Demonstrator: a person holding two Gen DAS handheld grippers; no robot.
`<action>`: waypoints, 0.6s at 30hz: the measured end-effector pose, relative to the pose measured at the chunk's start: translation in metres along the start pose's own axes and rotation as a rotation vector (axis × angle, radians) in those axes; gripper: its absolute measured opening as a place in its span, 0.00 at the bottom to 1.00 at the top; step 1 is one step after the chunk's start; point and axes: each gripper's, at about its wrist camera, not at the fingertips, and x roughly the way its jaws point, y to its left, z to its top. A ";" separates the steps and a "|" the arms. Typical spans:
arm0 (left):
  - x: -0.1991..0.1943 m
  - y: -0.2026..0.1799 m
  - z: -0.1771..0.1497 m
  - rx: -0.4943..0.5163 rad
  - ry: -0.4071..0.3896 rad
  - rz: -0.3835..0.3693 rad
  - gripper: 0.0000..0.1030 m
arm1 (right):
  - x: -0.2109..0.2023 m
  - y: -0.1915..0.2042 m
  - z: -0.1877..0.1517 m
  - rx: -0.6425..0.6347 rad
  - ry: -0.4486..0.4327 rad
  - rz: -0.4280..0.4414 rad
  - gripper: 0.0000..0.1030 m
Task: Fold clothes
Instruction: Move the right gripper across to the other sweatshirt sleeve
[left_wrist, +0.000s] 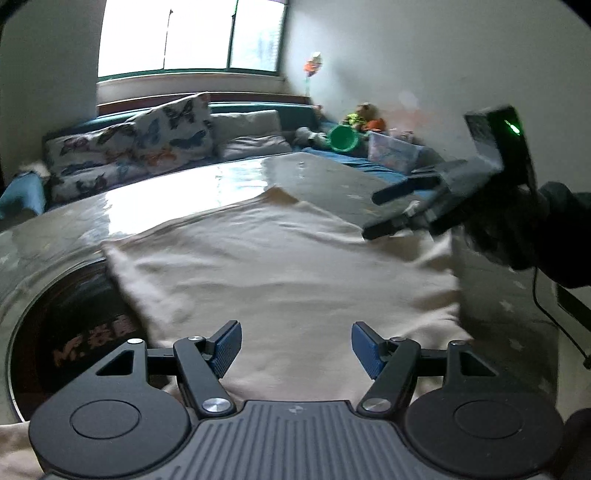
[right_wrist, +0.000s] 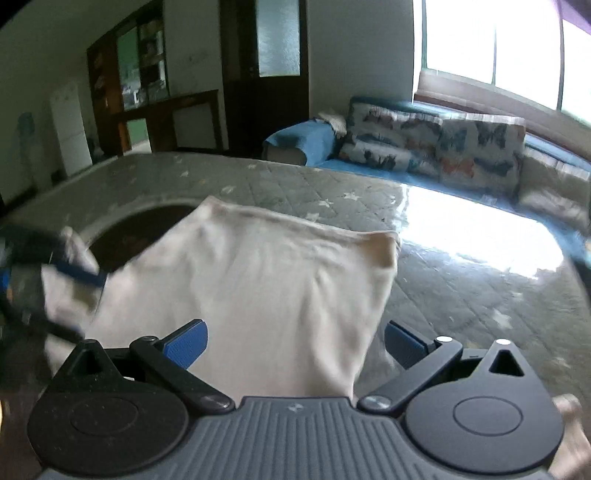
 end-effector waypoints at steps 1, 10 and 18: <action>0.001 -0.004 0.000 0.008 0.003 -0.006 0.67 | -0.008 0.008 -0.007 -0.027 -0.005 -0.009 1.00; 0.010 -0.035 -0.002 0.076 0.024 -0.040 0.67 | -0.052 0.029 -0.053 -0.047 -0.039 -0.092 1.00; 0.024 -0.054 0.011 0.118 0.018 -0.091 0.67 | -0.067 -0.074 -0.066 0.330 -0.041 -0.297 0.96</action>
